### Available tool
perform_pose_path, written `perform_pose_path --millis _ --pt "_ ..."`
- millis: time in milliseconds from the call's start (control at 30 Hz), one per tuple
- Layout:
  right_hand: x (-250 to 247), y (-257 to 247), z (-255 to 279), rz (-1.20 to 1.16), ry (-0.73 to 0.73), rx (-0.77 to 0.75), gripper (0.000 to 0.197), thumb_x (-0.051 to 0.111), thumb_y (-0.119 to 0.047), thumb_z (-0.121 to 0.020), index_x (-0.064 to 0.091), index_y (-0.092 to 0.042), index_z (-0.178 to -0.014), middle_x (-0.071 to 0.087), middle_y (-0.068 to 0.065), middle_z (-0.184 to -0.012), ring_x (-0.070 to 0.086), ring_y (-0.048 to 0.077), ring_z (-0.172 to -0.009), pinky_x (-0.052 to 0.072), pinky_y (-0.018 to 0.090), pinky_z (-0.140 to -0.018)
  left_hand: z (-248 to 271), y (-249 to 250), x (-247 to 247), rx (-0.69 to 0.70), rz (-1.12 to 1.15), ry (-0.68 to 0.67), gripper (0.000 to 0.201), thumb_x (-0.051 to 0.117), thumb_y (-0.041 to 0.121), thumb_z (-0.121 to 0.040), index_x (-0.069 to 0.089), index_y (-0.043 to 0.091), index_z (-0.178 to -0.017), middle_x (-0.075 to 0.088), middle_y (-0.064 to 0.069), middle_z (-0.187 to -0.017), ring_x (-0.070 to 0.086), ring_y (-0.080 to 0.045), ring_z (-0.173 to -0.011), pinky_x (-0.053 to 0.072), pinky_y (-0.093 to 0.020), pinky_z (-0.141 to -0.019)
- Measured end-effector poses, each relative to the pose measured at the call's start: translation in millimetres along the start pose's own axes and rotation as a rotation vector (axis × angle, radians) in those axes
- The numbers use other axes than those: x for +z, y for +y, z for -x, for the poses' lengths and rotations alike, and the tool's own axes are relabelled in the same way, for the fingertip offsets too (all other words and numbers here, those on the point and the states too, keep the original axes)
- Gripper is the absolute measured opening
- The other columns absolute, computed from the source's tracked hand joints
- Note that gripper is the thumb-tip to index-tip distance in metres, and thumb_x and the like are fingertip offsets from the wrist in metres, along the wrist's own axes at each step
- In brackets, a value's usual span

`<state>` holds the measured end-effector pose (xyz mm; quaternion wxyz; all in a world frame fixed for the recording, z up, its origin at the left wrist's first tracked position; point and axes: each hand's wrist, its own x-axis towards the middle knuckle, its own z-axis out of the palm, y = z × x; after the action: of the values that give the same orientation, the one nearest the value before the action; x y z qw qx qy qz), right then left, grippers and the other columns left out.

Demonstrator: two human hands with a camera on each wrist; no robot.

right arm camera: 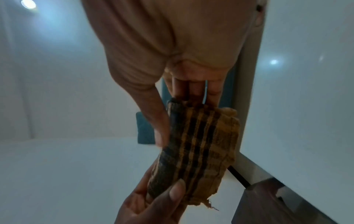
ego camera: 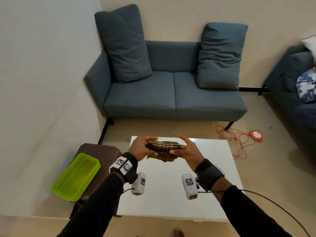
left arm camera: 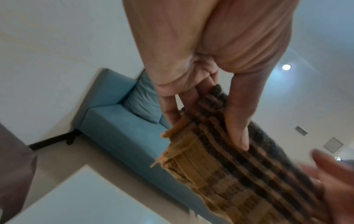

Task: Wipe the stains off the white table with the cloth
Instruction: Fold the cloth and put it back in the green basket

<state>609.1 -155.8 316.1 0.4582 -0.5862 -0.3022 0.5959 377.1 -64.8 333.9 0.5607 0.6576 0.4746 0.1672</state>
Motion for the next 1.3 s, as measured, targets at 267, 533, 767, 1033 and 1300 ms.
perform_pose_path --millis 267,533,767,1033,1300 --pt "17.7 -62.2 -17.3 1.154 0.122 -0.294 0.028 0.083 -0.02 -0.087 0.073 -0.019 -0.114 0.071 -0.002 -0.101 0.067 0.018 -0.092 0.054 0.027 -0.071 -8.7 51.2 -2.8 0.084 -0.574 0.134 0.026 0.079 0.032 -0.086 0.075 0.02 -0.108 0.075 0.004 -0.095 0.07 -0.011 -0.086 0.059 -0.027 -0.079" --pt "16.6 -39.6 -16.1 1.404 0.286 -0.318 0.025 0.057 -0.041 -0.104 0.072 -0.021 -0.104 0.063 -0.001 -0.094 0.058 0.015 -0.081 0.044 0.024 -0.063 -6.2 30.3 19.0 -0.161 -0.183 0.098 0.021 0.066 0.018 -0.097 0.065 0.015 -0.119 0.073 -0.013 -0.103 0.078 -0.024 -0.066 0.065 -0.034 -0.063" --pt "5.9 -68.3 -2.0 0.584 0.211 -0.455 0.032 0.061 -0.009 -0.104 0.069 -0.023 -0.131 0.076 0.004 -0.108 0.077 0.015 -0.085 0.066 0.035 -0.063 1.6 50.4 6.9 0.18 0.341 0.238 0.025 0.072 0.001 -0.087 0.074 0.005 -0.112 0.072 -0.015 -0.118 0.067 -0.033 -0.117 0.058 -0.048 -0.098" --pt "0.3 -71.2 9.1 -0.048 -0.019 -0.429 0.033 0.079 0.008 -0.083 0.073 0.0 -0.115 0.078 0.015 -0.116 0.075 0.034 -0.112 0.061 0.047 -0.098 12.5 59.6 16.6 0.258 0.809 0.296 0.04 0.054 0.012 -0.097 0.061 -0.006 -0.132 0.066 -0.024 -0.13 0.064 -0.04 -0.12 0.055 -0.047 -0.098" --pt "7.3 -55.3 0.8 0.096 -0.067 -0.341 0.052 0.08 -0.005 -0.089 0.059 -0.017 -0.135 0.074 0.009 -0.121 0.074 0.025 -0.11 0.065 0.043 -0.089 17.5 38.6 29.0 0.082 0.838 0.343 0.055 0.078 0.001 -0.083 0.065 0.017 -0.134 0.065 -0.018 -0.132 0.07 -0.037 -0.112 0.061 -0.046 -0.09"
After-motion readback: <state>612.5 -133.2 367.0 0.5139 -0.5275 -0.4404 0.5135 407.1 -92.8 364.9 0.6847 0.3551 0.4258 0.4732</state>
